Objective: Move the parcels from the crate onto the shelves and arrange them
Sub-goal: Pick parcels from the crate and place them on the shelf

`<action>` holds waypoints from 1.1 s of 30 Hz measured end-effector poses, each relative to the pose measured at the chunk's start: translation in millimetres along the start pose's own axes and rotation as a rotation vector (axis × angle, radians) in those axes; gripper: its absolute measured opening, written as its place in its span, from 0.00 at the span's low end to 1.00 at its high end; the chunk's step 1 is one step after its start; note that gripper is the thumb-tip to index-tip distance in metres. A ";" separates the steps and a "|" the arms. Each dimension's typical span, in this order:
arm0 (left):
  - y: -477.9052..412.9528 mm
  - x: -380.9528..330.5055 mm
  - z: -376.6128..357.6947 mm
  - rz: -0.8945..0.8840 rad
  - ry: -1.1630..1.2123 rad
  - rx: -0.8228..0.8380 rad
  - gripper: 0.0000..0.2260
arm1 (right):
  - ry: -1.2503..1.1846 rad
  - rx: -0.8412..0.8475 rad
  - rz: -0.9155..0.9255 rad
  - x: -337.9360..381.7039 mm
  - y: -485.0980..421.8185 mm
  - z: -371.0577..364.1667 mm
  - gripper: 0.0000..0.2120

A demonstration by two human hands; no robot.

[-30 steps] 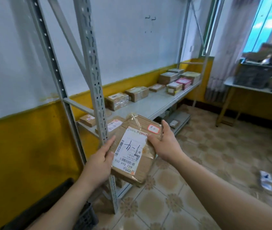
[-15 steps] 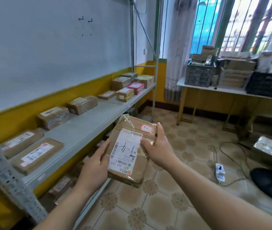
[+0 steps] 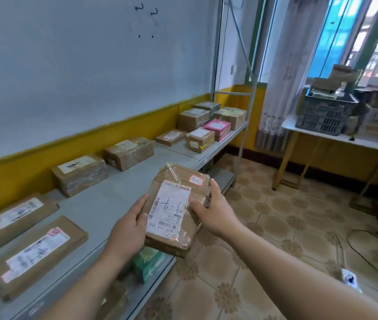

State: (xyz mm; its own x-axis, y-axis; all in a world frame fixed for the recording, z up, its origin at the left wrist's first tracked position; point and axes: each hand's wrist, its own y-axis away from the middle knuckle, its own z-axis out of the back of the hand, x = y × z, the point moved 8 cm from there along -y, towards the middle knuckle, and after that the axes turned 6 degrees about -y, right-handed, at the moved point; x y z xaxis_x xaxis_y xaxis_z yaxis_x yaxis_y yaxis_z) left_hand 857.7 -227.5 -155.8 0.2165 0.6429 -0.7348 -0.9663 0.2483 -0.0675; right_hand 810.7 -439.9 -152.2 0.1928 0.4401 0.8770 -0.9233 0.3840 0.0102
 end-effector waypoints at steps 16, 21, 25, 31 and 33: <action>-137.7 164.9 51.2 0.493 -0.007 -0.179 0.21 | 0.253 0.525 0.018 18.8 -207.0 -212.6 0.39; -162.9 200.2 42.4 0.620 0.032 -0.280 0.20 | 0.363 0.699 0.101 2.2 -271.8 -267.0 0.39; -177.5 211.7 36.1 0.708 0.032 -0.333 0.20 | 0.406 0.802 0.123 -10.8 -311.8 -295.7 0.33; -192.6 224.7 44.5 0.734 -0.115 -0.408 0.19 | 0.713 0.828 0.412 -31.1 -340.5 -313.1 0.30; -196.3 222.1 45.6 0.767 -0.266 -0.374 0.20 | 0.816 0.845 0.465 -44.1 -340.3 -315.2 0.33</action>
State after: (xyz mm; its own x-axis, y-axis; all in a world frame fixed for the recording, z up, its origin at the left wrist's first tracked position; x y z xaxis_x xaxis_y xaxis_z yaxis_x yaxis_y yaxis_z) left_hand 1101.8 -100.4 -274.9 -0.5281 0.6932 -0.4905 -0.8306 -0.5419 0.1285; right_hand 1221.1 -334.1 -345.8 -0.3360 0.8812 0.3326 -0.8243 -0.4459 0.3489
